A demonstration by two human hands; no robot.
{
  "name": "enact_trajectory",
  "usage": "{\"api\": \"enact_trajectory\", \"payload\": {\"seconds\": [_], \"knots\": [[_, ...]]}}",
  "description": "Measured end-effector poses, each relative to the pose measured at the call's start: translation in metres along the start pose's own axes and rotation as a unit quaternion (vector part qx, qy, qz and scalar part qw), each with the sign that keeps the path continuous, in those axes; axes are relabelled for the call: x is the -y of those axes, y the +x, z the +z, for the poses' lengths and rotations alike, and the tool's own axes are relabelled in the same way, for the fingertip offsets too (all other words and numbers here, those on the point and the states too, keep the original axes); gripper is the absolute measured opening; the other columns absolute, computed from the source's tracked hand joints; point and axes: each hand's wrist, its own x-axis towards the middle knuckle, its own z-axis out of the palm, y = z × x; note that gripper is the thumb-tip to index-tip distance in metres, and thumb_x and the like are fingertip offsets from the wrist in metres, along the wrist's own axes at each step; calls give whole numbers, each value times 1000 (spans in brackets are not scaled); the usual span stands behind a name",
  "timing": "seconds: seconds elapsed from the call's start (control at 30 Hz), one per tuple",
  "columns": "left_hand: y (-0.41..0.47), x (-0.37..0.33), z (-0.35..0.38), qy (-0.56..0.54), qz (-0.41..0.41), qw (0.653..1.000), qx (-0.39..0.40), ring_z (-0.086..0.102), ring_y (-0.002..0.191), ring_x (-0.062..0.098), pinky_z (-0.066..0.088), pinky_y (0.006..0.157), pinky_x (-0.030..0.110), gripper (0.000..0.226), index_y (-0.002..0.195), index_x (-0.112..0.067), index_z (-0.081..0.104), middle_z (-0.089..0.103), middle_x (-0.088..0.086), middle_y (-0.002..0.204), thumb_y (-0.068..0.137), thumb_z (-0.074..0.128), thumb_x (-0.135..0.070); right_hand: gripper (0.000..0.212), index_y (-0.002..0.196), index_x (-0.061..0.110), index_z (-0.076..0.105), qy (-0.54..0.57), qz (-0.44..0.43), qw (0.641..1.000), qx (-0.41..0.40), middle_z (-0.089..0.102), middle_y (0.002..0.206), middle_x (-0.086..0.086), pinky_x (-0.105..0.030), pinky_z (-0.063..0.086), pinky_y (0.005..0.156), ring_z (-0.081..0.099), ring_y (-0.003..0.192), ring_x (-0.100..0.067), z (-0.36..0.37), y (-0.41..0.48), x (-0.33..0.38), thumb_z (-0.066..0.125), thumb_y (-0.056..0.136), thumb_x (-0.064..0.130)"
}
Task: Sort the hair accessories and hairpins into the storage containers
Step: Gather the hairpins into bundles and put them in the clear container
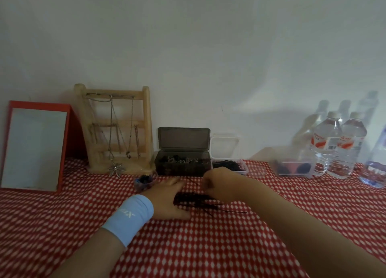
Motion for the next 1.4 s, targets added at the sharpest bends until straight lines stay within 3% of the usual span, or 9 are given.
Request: {"api": "enact_trajectory", "payload": {"seconds": [0.17,0.33,0.5,0.67,0.77,0.87,1.0,1.3,1.4], "knots": [[-3,-2,-1,-30,33,998,-39,41,129,14,35,107,30,63,138,-34,47,43,-9,139,82,63,-58,31,124,14,67,12,29,999,-17,66,122,-7,-35,51,97,62,110,-25,15,34,8,51,98,17],[-17,19,-4,-29,10,1000,-4,25,143,16,24,119,35,86,153,-30,21,23,-6,157,83,66,-51,36,129,17,64,-7,62,998,-25,62,131,-9,-36,48,100,60,114,-27,34,68,22,52,96,10],[-27,44,2,-4,-39,999,-11,26,142,23,26,117,42,68,148,-29,36,24,-1,156,87,62,-46,33,122,23,68,25,6,1000,9,60,131,-3,-36,48,103,58,116,-26,29,65,29,53,97,8],[-21,20,-4,-26,-3,999,-28,55,110,16,45,93,25,39,129,-28,60,58,-3,122,92,58,-15,21,113,23,70,30,-39,997,63,65,121,0,-35,49,98,60,108,-21,15,47,26,55,98,21],[-13,3,-6,-33,2,998,-49,62,94,20,52,86,28,36,119,-26,65,65,-3,105,95,49,-7,17,105,30,69,52,-45,997,37,65,113,6,-32,50,94,60,101,-15,14,37,26,58,92,25],[-11,-6,-8,-51,13,996,-74,62,97,19,51,89,30,30,117,-21,66,65,-2,107,93,54,-8,19,102,22,65,51,-42,996,56,59,111,1,-40,52,96,58,101,-18,20,29,32,65,85,31],[-28,2,-9,-40,-31,994,-99,59,100,14,49,87,26,29,113,-20,62,60,-3,109,85,67,-21,46,128,22,61,17,-47,997,62,52,127,-3,-41,50,101,53,115,-23,25,28,39,70,84,34],[-36,15,-1,-76,-44,991,-102,58,91,4,48,90,20,14,96,-28,71,62,-14,100,90,63,-19,38,128,31,66,27,-83,993,79,65,129,5,-35,48,105,59,115,-15,18,17,39,67,91,25],[-27,2,3,-62,-10,988,-144,50,112,7,40,100,23,18,107,-29,69,53,-13,115,90,63,-25,45,131,31,65,82,-74,992,53,65,130,8,-32,47,104,59,115,-11,13,6,26,64,87,20]]}}
